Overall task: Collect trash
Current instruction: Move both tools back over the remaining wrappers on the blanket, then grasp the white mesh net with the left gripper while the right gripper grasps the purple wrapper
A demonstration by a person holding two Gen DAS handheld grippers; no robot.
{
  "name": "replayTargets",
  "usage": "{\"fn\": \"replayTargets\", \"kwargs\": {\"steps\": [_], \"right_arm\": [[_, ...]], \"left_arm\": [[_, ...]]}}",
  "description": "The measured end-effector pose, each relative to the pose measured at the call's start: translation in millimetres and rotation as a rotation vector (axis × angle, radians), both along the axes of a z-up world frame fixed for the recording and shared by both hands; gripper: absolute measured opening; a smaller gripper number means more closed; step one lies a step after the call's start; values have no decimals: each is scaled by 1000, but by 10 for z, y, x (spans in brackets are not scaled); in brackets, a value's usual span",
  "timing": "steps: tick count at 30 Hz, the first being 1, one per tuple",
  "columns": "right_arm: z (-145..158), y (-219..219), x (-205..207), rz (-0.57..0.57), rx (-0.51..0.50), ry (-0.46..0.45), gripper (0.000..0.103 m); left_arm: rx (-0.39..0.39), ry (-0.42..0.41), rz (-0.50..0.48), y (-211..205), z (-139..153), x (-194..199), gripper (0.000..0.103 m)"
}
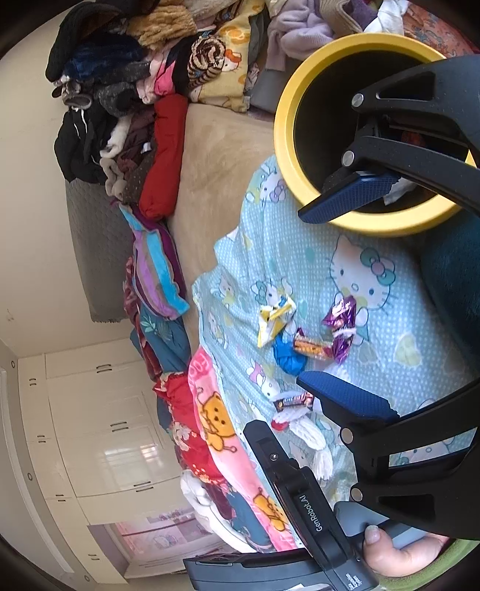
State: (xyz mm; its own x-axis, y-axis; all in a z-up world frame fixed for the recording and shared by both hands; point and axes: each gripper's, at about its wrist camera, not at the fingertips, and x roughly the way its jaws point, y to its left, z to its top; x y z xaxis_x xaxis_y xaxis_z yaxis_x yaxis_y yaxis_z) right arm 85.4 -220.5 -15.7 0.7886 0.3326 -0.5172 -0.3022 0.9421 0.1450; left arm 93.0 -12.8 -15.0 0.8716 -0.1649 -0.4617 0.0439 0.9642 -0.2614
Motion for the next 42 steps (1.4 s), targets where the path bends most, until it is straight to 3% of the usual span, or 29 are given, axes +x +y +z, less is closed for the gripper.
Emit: {"fn": "replayTargets", "kwargs": {"steps": [8, 21, 28, 42], "right_arm": [[-84, 231, 92, 28, -8, 19, 80], [-387, 563, 360, 42, 14, 142, 80], [-561, 678, 449, 39, -5, 196, 86], [-973, 671, 884, -49, 16, 411, 86]], "left_arm": [[-12, 10, 59, 282, -31, -9, 92], [-9, 39, 141, 653, -151, -61, 92], [-18, 79, 198, 908, -299, -70, 92], [-97, 198, 351, 1472, -714, -96, 92]]}}
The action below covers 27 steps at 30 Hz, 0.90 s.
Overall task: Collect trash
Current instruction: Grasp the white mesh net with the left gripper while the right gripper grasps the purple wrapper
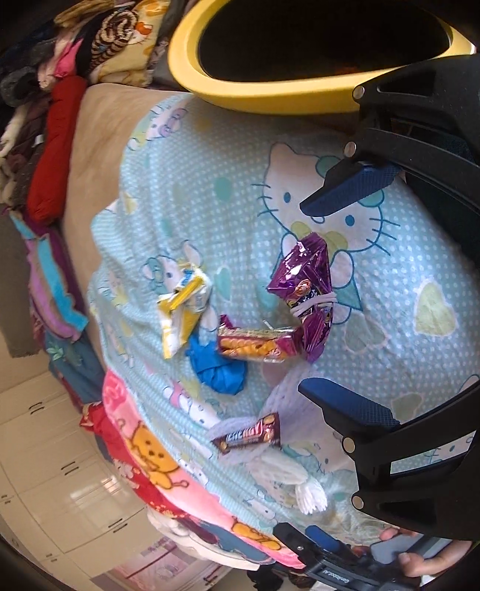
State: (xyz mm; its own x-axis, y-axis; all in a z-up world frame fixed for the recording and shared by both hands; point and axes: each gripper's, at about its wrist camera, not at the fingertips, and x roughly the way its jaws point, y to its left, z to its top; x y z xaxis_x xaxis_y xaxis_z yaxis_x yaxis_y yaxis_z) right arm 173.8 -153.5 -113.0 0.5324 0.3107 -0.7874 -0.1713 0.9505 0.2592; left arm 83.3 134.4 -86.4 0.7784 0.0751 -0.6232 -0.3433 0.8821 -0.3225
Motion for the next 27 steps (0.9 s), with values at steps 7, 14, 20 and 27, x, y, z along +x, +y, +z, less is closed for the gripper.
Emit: {"fn": "replayTargets", "kwargs": {"steps": [7, 14, 20, 27], "right_arm": [[-154, 35, 112, 1, 1, 69, 85], [-175, 1, 118, -10, 11, 74, 66], [-171, -75, 105, -25, 43, 75, 48], [-152, -106, 90, -30, 69, 69, 40]], "left_arm": [[-63, 45, 22, 97, -220, 1, 92], [-127, 47, 63, 228, -330, -12, 92], [-208, 58, 69, 278, -427, -13, 80], [-249, 60, 73, 326, -468, -21, 47]]}}
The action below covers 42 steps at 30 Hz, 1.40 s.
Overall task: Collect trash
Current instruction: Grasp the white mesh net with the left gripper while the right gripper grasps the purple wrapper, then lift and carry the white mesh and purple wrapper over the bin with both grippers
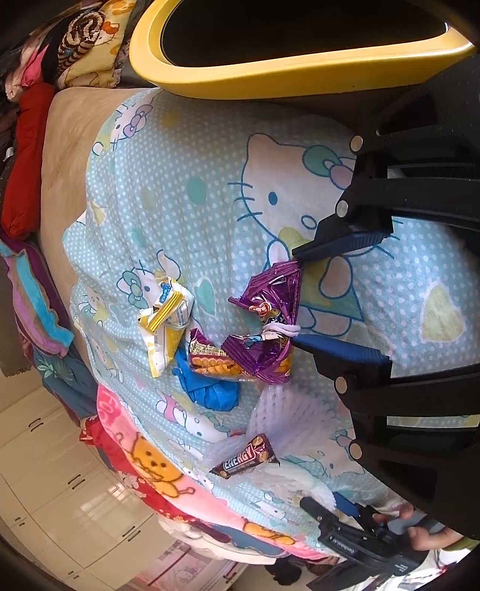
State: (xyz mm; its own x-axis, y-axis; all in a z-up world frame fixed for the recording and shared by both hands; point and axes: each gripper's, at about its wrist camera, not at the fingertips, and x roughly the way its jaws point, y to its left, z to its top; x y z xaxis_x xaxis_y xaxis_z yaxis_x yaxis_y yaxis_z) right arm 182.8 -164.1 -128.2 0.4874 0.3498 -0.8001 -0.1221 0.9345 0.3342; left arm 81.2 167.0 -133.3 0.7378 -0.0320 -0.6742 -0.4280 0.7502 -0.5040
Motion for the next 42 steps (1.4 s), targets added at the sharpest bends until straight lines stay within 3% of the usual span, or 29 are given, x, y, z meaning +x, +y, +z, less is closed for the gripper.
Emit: {"fn": "replayTargets", "kwargs": {"steps": [1, 3, 7, 15, 18, 23, 24, 27, 31, 38, 39, 40, 42], "right_arm": [[5, -6, -2, 0, 6, -2, 38], [16, -25, -12, 0, 18, -3, 35], [56, -67, -43, 4, 43, -13, 14], [164, -96, -133, 29, 24, -43, 11], [205, -90, -173, 50, 24, -67, 3], [241, -92, -177, 65, 34, -75, 4], [252, -87, -172, 76, 50, -82, 7], [288, -44, -152, 100, 69, -102, 31], [326, 69, -78, 132, 79, -136, 31], [163, 120, 141, 143, 139, -74, 31], [142, 117, 157, 144, 148, -66, 27], [138, 115, 154, 150, 160, -66, 11], [185, 100, 104, 156, 165, -93, 8]], "left_arm": [[-1, 0, -4, -1, 1, 1, 37], [0, 0, -11, -7, 9, -4, 29], [4, -22, -35, -27, 86, -29, 17], [39, -101, -61, -42, 385, -118, 12], [47, -134, -65, -39, 518, -165, 12], [62, -195, -80, -67, 768, -230, 11], [64, -204, -85, -85, 806, -236, 11], [74, -234, -113, -170, 936, -231, 11], [96, -269, -157, -325, 1082, -228, 12], [123, -303, -228, -583, 1220, -220, 11], [126, -304, -235, -615, 1224, -213, 11], [125, -304, -244, -643, 1227, -207, 11], [129, -304, -255, -686, 1224, -197, 11]]}}
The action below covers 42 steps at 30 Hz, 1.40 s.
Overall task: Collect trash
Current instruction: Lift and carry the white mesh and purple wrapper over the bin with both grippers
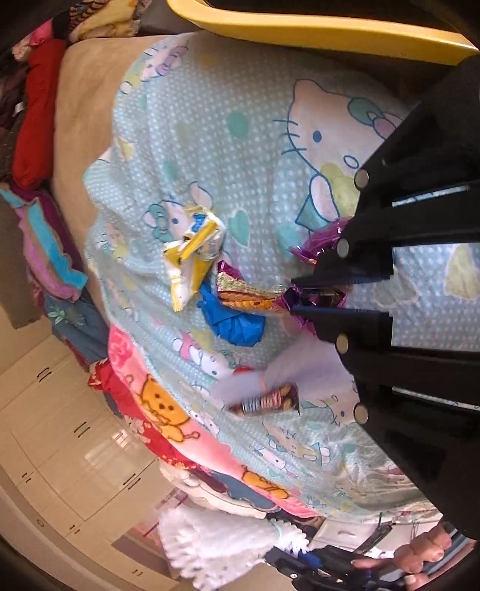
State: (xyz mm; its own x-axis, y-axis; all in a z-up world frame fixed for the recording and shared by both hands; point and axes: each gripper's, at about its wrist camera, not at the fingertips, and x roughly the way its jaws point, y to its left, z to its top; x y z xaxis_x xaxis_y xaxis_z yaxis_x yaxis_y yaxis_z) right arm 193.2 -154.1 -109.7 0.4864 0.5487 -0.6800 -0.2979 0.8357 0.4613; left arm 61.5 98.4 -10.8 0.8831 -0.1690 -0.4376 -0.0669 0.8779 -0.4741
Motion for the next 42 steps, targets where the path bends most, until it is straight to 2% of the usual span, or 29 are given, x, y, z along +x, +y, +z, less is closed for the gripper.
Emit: {"fn": "replayTargets", "kwargs": {"steps": [5, 18, 34, 42], "right_arm": [[141, -120, -99, -23, -5, -37, 8], [573, -843, -276, -153, 21, -135, 8], [802, -1757, -409, -340, 24, -193, 8], [836, -2065, -485, -406, 4, -209, 8]], "left_arm": [[9, 0, -28, -113, 7, 22, 11], [62, -14, -126, -566, 82, 57, 11], [164, -37, -257, -1199, 168, 72, 12], [201, -40, -320, -1487, 155, 71, 12]]}}
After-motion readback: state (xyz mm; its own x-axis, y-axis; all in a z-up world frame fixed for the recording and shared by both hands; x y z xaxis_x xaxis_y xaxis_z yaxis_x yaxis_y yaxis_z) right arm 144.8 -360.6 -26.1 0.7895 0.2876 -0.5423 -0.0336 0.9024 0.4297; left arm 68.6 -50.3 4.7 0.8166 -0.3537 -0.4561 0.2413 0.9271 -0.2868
